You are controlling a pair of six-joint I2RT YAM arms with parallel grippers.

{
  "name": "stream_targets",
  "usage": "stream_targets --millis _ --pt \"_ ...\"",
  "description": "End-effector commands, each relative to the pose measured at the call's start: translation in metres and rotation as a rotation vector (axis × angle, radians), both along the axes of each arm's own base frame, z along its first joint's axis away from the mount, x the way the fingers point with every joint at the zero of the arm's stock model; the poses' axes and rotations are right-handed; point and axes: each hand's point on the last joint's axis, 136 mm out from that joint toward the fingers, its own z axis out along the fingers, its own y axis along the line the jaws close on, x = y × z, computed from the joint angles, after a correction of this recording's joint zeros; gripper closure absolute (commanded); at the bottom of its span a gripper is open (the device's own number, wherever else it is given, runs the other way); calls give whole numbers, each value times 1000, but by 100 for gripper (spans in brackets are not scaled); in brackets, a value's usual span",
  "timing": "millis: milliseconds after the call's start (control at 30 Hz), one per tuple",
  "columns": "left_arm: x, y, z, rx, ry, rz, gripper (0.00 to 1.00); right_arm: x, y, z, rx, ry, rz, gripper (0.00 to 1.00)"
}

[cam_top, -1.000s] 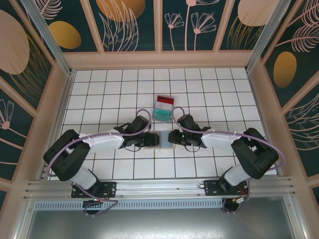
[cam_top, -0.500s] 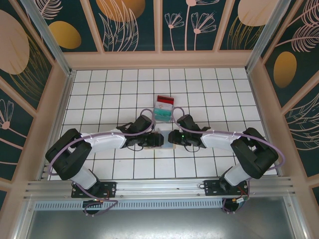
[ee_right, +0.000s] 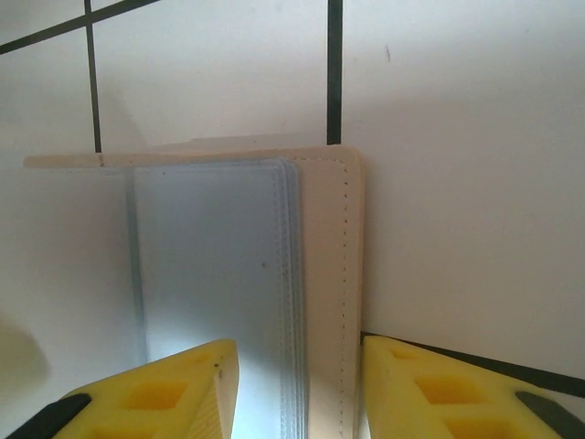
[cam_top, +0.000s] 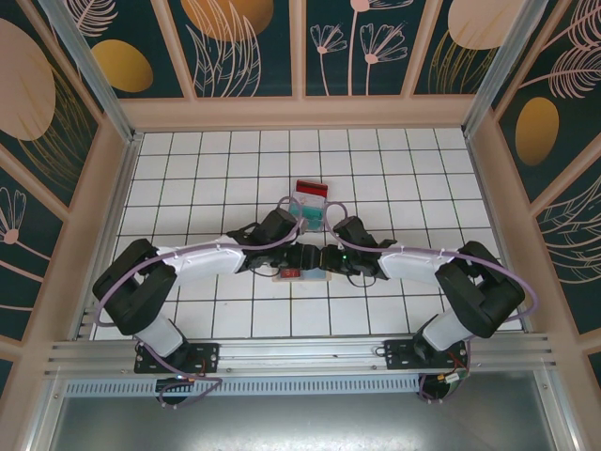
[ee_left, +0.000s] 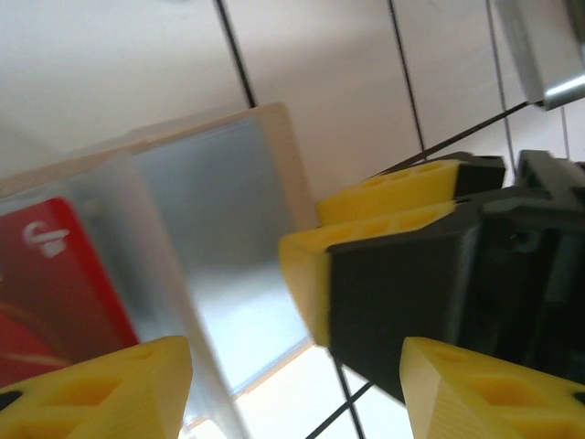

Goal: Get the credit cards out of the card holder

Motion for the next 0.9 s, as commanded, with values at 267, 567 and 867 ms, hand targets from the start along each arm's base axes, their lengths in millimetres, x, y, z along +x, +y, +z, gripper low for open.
stream_targets --millis 267,567,867 --pt "-2 -13 13 -30 -16 -63 42 15 -31 25 13 -70 -124 59" --pt "11 43 -5 131 -61 98 56 21 -8 46 110 -89 -66 65" --pt "7 73 -33 167 14 158 63 17 31 51 159 -73 31 73"
